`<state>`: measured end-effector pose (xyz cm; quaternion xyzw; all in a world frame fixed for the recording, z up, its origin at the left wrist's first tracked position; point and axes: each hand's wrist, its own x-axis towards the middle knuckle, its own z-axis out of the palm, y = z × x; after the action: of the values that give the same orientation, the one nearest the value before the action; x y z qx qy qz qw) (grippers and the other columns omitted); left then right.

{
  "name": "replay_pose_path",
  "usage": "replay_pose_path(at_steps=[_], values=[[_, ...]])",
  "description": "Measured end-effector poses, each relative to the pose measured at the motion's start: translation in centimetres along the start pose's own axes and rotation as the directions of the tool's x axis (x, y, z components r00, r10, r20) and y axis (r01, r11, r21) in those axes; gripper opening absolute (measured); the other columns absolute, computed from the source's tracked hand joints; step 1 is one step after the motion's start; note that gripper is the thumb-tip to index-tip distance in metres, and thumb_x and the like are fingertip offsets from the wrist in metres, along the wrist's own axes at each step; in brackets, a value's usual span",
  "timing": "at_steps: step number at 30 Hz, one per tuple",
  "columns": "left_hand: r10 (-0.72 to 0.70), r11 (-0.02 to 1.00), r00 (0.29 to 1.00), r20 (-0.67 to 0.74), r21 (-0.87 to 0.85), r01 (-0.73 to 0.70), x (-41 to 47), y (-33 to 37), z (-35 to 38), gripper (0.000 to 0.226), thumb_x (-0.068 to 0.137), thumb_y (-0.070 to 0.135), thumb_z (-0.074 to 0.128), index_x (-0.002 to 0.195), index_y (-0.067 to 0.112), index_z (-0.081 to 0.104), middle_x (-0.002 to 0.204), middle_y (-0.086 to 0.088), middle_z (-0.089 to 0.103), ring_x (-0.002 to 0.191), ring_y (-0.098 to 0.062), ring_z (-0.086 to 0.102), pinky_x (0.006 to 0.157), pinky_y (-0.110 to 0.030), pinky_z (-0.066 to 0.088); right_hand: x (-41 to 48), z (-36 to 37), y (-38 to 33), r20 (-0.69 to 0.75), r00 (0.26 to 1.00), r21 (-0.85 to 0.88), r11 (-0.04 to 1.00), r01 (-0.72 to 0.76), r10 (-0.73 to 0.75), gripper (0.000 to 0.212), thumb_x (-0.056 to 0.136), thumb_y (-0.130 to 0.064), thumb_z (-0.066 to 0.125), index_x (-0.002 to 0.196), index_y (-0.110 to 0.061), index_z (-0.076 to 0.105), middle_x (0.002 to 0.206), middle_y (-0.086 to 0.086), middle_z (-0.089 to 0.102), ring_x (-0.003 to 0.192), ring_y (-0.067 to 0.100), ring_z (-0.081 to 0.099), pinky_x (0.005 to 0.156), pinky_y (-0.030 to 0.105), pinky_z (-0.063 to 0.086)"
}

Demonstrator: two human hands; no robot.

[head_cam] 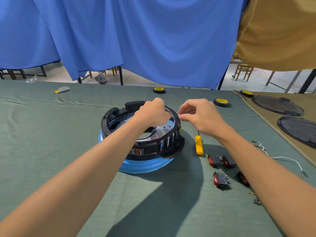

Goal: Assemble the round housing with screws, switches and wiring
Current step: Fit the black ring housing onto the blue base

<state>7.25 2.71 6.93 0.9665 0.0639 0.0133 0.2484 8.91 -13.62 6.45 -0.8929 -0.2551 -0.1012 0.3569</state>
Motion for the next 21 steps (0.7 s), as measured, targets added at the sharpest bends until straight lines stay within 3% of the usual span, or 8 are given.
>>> replay_pose_path(at_steps=[3,5,8,11,14,16,21], values=[[-0.05,0.999,0.998,0.034,-0.009,0.051,-0.3,0.4,0.3,0.032,0.098,0.036,0.05,0.089,0.006,0.054,0.078,-0.006,0.06,0.069,-0.022,0.058,0.065,-0.032,0.052,0.2,0.1,0.1,0.022,0.999,-0.022,0.999,0.03,-0.03,0.004,0.082,-0.011,0.074,0.086,-0.012,0.074,0.081,0.0,0.073,0.082,0.014,0.068,0.097,0.041,0.047],[-0.091,0.996,0.993,0.079,0.0,0.091,-0.8,0.8,0.2,0.04,0.101,0.045,0.042,0.101,0.007,0.054,0.077,-0.005,0.058,0.067,-0.019,0.056,0.061,-0.03,0.05,0.4,0.1,0.3,0.035,0.998,-0.022,0.999,0.047,-0.046,0.004,0.082,-0.012,0.074,0.086,-0.013,0.075,0.079,-0.001,0.073,0.082,0.014,0.067,0.097,0.042,0.047],[-0.122,0.992,0.978,0.169,0.008,0.122,-1.2,1.6,0.2,0.058,0.102,0.052,0.033,0.139,0.009,0.046,0.126,-0.017,0.058,0.106,-0.035,0.061,0.086,-0.041,0.052,0.8,-0.1,0.5,0.062,0.996,-0.024,0.998,0.061,-0.059,0.008,0.082,-0.009,0.073,0.088,-0.012,0.077,0.08,0.0,0.074,0.081,0.014,0.067,0.091,0.039,0.052],[-0.193,0.974,0.958,0.211,-0.08,0.213,-1.2,2.3,0.2,0.069,0.1,0.056,0.034,0.145,0.004,0.035,0.14,-0.019,0.046,0.119,-0.037,0.055,0.093,-0.044,0.049,1.1,-0.2,0.7,0.074,0.996,-0.008,0.999,0.05,-0.049,0.01,0.082,-0.004,0.073,0.089,-0.011,0.078,0.081,0.005,0.074,0.077,0.017,0.067,0.082,0.037,0.057],[-0.271,0.935,0.937,0.22,-0.172,0.311,-1.2,2.4,0.5,0.069,0.1,0.057,0.03,0.151,0.01,0.024,0.141,-0.014,0.044,0.107,-0.03,0.056,0.079,-0.039,0.051,1.3,-0.1,0.9,0.068,0.997,-0.004,0.999,0.045,-0.045,0.009,0.083,-0.003,0.072,0.088,-0.009,0.077,0.079,0.006,0.073,0.073,0.017,0.068,0.078,0.033,0.058],[-0.288,0.92,0.931,0.225,-0.205,0.334,-1.1,2.1,0.6,0.065,0.101,0.055,0.031,0.15,0.013,0.026,0.139,-0.016,0.046,0.111,-0.033,0.054,0.087,-0.044,0.049,1.2,-0.1,1.0,0.057,0.998,0.018,1.0,0.025,-0.026,0.009,0.083,-0.003,0.071,0.088,-0.008,0.076,0.079,0.006,0.072,0.071,0.014,0.069,0.075,0.028,0.059],[-0.283,0.918,0.933,0.222,-0.218,0.33,-0.7,1.5,0.7,0.056,0.099,0.052,0.043,0.139,0.013,0.038,0.109,-0.011,0.05,0.086,-0.025,0.056,0.073,-0.041,0.047,1.0,0.3,0.9,0.025,1.0,0.057,0.998,-0.019,0.017,0.009,0.084,-0.002,0.071,0.091,-0.007,0.076,0.081,0.006,0.07,0.071,0.01,0.068,0.063,0.016,0.057]])
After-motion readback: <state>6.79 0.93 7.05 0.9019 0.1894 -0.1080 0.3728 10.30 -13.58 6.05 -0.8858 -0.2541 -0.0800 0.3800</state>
